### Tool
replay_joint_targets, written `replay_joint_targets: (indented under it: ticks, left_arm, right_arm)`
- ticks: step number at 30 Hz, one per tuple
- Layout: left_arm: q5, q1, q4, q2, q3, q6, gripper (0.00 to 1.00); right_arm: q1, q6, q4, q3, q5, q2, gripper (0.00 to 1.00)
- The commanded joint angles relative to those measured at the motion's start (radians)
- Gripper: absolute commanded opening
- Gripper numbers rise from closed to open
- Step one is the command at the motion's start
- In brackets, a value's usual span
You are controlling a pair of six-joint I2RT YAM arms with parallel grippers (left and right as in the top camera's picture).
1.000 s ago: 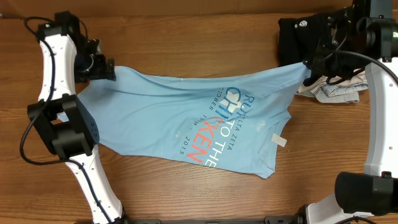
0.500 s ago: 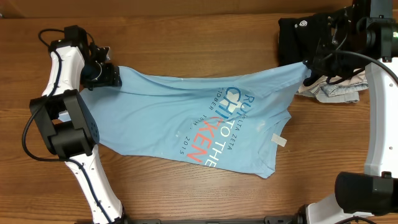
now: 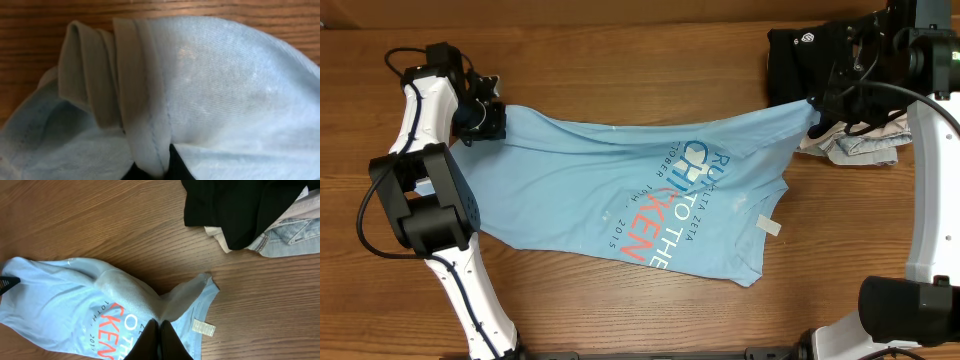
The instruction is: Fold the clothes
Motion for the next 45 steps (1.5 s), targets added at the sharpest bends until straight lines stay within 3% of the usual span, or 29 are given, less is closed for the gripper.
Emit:
replay_joint_targets:
  ticks: [1,13,28,36,37,38,40,41,43,45]
  left_arm:
    - [0.022,-0.008,-0.004,-0.010,0.029,-0.037,0.04]
    - [0.132,-0.008,-0.171,-0.010,0.358,-0.103,0.04]
    - [0.131,-0.008,-0.151,-0.010,0.366,-0.102,0.04]
    - [-0.080,-0.010,-0.429,-0.010,0.340,-0.199,0.05]
    - [-0.095,-0.008,-0.447,-0.010,0.333,-0.199,0.08]
    - [-0.107,-0.006,-0.454,-0.010,0.323,-0.198,0.23]
    - [-0.116,-0.005,-0.457,-0.010,0.309,-0.193,0.67]
    - [-0.116,-0.005,-0.456,-0.010,0.309,-0.186,0.80]
    - [-0.116,-0.005,-0.443,-0.010,0.310,-0.174,0.91]
    - [-0.115,-0.006,-0.426,-0.010,0.315,-0.172,0.95]
  right_arm:
    - [0.004,-0.008,0.008,0.002,-0.004,-0.010,0.04]
    - [0.004,-0.008,0.002,0.002,-0.005,-0.010,0.04]
    - [0.004,-0.008,-0.002,0.002,-0.004,-0.010,0.04]
    - [0.004,-0.008,-0.006,0.002,-0.004,-0.010,0.04]
    - [0.004,-0.008,-0.003,0.002,-0.004,-0.010,0.04]
    - [0.004,-0.008,0.000,0.002,-0.004,-0.010,0.04]
    - [0.004,-0.008,0.007,0.002,-0.004,-0.010,0.04]
    - [0.004,-0.008,0.009,0.002,-0.004,-0.010,0.04]
    - [0.004,-0.008,0.011,0.002,-0.004,-0.010,0.04]
    - [0.004,-0.008,0.010,0.002,-0.004,-0.010,0.04]
